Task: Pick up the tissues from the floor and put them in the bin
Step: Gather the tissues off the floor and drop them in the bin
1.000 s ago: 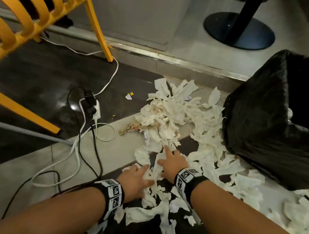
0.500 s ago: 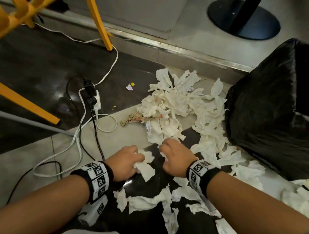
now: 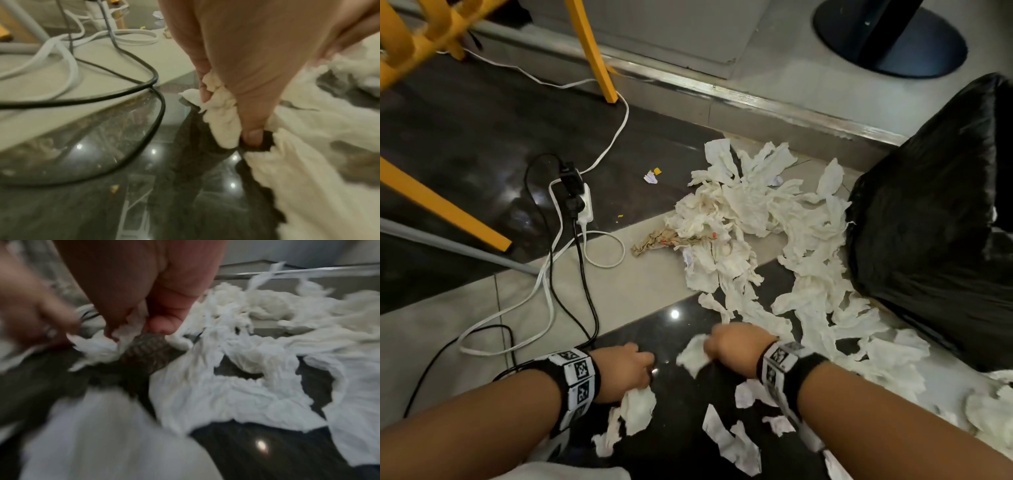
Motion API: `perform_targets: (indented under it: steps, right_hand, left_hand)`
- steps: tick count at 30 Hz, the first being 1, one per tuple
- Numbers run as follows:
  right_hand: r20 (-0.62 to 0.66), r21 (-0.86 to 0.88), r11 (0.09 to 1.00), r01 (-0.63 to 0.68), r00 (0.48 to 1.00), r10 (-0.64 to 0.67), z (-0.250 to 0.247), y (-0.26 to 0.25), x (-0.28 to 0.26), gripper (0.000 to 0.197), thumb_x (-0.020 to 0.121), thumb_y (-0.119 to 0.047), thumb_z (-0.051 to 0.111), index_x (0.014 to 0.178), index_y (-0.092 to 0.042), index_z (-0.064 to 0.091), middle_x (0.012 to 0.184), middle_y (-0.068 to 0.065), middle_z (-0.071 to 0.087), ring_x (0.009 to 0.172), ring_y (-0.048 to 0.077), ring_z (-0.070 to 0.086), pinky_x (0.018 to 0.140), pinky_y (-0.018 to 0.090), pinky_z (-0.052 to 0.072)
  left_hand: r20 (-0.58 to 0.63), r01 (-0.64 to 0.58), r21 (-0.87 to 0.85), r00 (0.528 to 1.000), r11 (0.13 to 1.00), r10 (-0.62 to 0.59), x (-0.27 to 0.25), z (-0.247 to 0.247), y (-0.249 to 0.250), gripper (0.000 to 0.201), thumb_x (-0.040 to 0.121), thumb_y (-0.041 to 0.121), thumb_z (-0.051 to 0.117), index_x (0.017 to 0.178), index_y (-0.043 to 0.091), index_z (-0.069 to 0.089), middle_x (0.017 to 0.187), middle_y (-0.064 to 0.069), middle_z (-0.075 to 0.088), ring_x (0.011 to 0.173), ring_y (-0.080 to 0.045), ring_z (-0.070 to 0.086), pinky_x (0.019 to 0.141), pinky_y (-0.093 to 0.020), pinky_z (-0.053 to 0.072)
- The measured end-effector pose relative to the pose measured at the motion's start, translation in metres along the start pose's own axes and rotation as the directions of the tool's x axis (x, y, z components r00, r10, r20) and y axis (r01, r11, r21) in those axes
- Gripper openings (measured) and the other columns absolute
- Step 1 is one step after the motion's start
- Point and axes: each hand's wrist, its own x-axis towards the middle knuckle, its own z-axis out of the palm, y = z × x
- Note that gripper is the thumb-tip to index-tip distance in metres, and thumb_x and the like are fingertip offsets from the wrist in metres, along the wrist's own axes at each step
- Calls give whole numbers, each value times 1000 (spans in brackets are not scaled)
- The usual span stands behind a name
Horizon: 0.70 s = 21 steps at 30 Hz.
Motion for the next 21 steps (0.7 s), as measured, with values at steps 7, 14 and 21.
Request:
perform_targets:
  steps: [7, 14, 21]
  right_hand:
    - [-173, 35, 999, -3, 985, 9, -22, 0, -24, 32, 88, -39, 55, 79, -11, 67, 75, 2, 53, 65, 16, 43, 58, 23, 34]
    - [321, 42, 983, 181, 929, -184, 13, -45, -34, 69, 72, -40, 75, 127, -17, 40, 114, 13, 51, 94, 31, 56, 64, 35, 41]
    - [405, 44, 999, -20, 914, 1, 38, -50, -28, 62, 78, -16, 73, 129, -3, 40, 123, 24, 46, 108, 44, 52, 81, 49, 47]
  left_hand:
    - [-225, 73, -342, 962, 937, -157, 9, -8, 8, 19, 92, 20, 43, 109, 20, 51, 110, -4, 55, 98, -21, 52, 83, -30, 39]
    - [-116, 56, -304, 989, 951, -95, -16, -5, 13, 56, 73, 38, 59, 124, 31, 37, 116, 1, 43, 105, -18, 45, 85, -33, 45]
    - [98, -89, 24, 991, 996, 86, -15, 25, 24, 41, 81, 28, 61, 118, 31, 44, 139, -21, 30, 111, -45, 41, 86, -54, 45]
